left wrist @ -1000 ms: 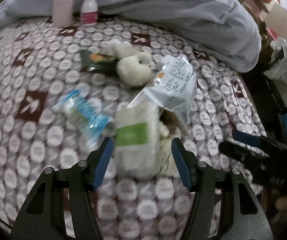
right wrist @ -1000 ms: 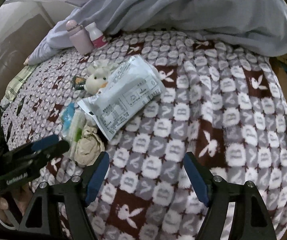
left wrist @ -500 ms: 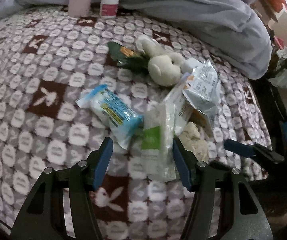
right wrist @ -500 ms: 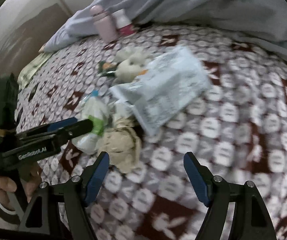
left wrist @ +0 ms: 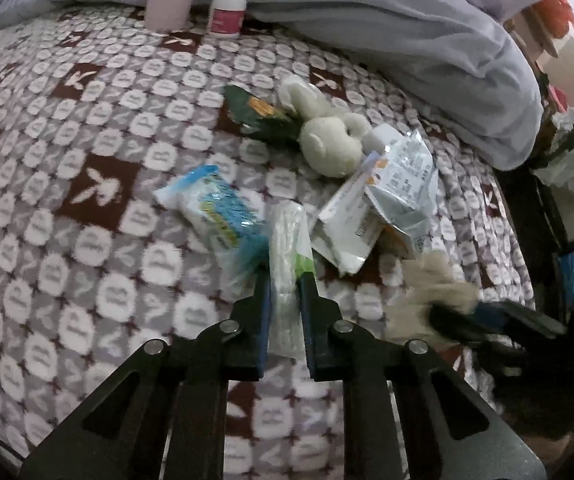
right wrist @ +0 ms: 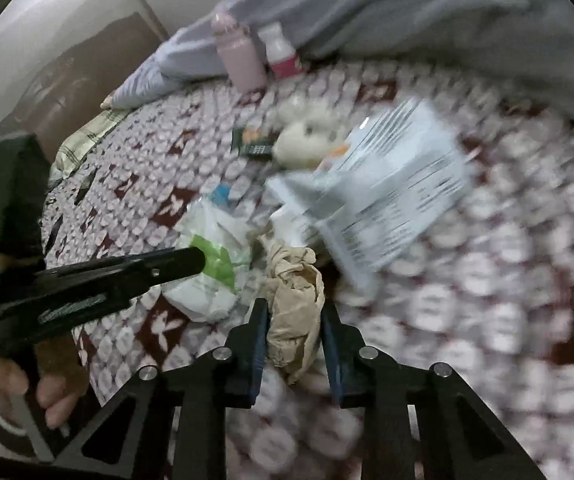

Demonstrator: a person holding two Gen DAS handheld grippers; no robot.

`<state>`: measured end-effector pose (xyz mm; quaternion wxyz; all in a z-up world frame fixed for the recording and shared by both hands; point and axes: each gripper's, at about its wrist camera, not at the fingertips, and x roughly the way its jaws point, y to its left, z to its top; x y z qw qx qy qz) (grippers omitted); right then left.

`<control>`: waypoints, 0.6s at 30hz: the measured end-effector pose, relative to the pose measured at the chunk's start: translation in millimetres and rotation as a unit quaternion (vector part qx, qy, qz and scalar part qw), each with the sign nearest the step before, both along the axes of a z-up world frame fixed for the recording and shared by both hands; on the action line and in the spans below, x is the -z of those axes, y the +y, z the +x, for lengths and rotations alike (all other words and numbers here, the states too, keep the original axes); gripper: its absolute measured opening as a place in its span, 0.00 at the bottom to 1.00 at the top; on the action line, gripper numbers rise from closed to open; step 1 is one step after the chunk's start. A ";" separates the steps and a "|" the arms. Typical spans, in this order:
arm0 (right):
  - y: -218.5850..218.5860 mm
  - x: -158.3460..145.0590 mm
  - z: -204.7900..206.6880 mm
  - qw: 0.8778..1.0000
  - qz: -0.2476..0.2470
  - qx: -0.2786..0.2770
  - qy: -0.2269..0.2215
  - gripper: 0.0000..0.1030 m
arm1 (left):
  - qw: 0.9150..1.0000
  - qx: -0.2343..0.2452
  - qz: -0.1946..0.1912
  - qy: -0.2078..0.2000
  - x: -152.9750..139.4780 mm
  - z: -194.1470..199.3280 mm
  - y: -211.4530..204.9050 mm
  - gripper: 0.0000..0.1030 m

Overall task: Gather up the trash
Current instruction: 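Grasp the white tissue pack with the left tool while the right tool grasps the beige crumpled paper, then carry the tissue pack and beige paper over the cream bin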

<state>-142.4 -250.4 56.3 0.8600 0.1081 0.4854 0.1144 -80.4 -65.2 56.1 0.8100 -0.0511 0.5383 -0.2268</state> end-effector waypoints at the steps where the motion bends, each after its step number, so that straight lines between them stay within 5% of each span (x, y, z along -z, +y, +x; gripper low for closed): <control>1: -7.8 -6.8 -6.7 1.000 0.003 0.006 -0.005 0.24 | 1.000 0.004 0.004 -0.002 0.2 -1.1 -4.2 0.12; 5: -43.2 -34.6 -39.8 0.999 0.014 0.037 -0.029 0.24 | 0.999 0.015 0.037 -0.012 5.6 -7.6 -29.0 0.12; 9: -82.4 -54.8 -78.4 0.996 0.013 0.070 -0.051 0.24 | 0.999 0.004 0.030 -0.020 -7.3 -14.6 -32.1 0.09; 18: -181.6 -62.5 -139.9 0.982 0.010 0.182 -0.057 0.24 | 0.993 0.095 0.012 -0.063 -57.7 -69.1 -92.7 0.09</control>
